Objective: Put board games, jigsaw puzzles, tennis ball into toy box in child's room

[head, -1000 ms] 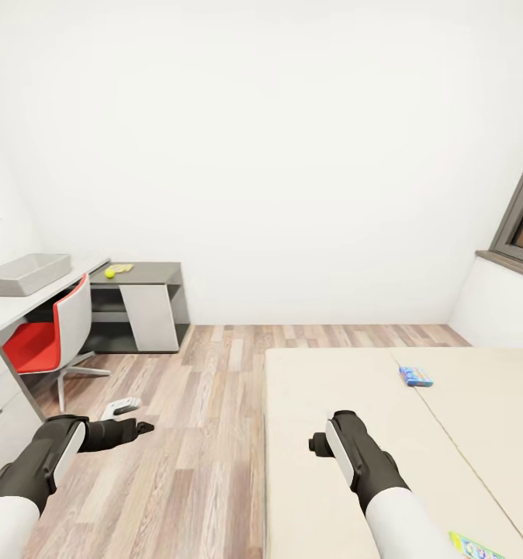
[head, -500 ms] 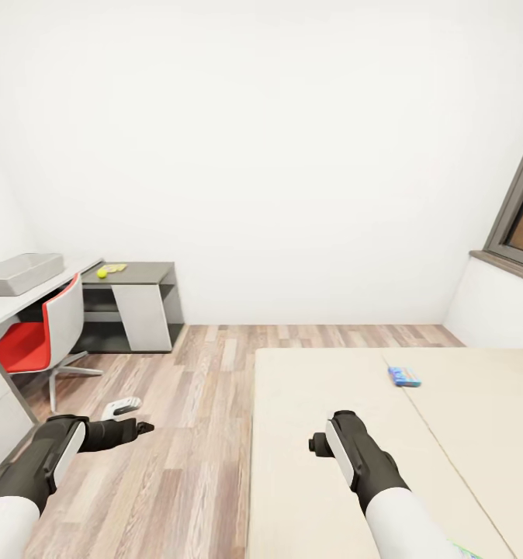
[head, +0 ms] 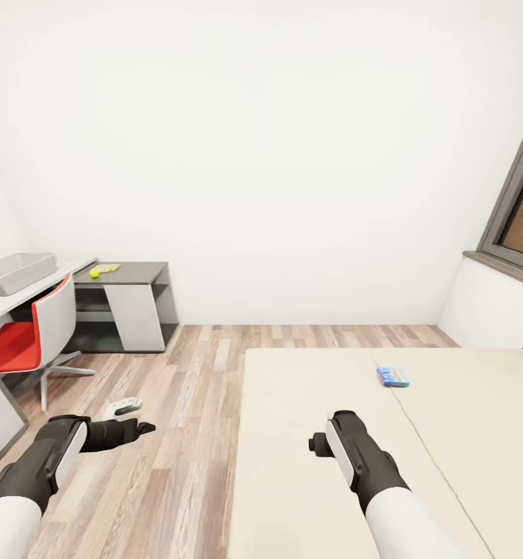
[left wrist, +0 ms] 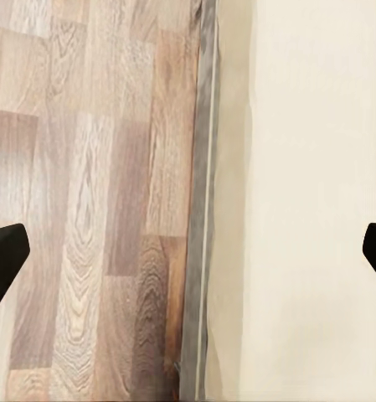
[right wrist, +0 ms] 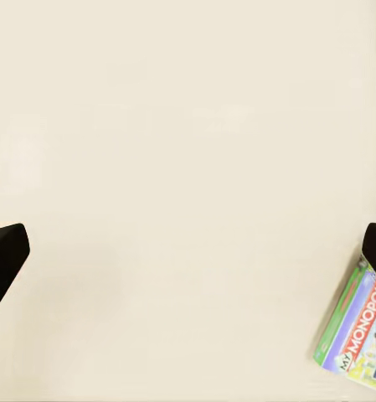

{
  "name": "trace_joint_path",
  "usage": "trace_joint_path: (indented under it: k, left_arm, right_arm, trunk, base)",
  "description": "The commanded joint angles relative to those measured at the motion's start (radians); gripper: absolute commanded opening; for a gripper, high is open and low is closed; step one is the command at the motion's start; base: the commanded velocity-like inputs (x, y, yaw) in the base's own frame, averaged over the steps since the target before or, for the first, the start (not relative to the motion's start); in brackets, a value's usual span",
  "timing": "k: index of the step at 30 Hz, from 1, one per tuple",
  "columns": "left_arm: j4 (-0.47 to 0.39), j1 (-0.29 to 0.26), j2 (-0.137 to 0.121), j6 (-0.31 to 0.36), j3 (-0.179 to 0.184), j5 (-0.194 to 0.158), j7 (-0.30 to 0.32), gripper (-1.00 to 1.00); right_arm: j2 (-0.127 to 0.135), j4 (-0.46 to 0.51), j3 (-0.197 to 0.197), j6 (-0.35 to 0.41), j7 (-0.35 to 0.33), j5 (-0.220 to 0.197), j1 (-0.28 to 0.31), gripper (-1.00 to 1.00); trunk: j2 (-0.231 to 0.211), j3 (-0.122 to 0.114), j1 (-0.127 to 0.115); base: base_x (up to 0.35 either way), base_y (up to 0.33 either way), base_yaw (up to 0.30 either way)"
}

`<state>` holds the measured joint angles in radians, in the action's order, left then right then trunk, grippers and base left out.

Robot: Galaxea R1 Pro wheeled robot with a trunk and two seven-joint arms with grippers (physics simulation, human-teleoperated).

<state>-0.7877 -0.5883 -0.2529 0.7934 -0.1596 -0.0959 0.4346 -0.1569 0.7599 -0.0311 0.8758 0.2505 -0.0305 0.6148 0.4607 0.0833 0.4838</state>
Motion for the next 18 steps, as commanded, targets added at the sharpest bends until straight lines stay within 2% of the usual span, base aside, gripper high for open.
trace_joint_path:
  k: [1,18]
  left_arm:
    - [-0.001,-0.001,0.001,0.009,-0.001,-0.01,-0.003,1.0]
    - [-0.001,-0.001,0.004,0.009,-0.001,-0.009,-0.004,1.0]
  right_arm:
    - [-0.001,0.001,-0.003,0.003,0.004,-0.003,0.001,1.0]
    - [-0.001,0.001,-0.003,0.003,0.004,-0.003,0.001,1.0]
  trunk:
    - [0.002,0.002,0.001]
    - [0.002,0.002,0.001]
  base:
    - [0.0,-0.186,0.0]
    - [0.0,-0.186,0.0]
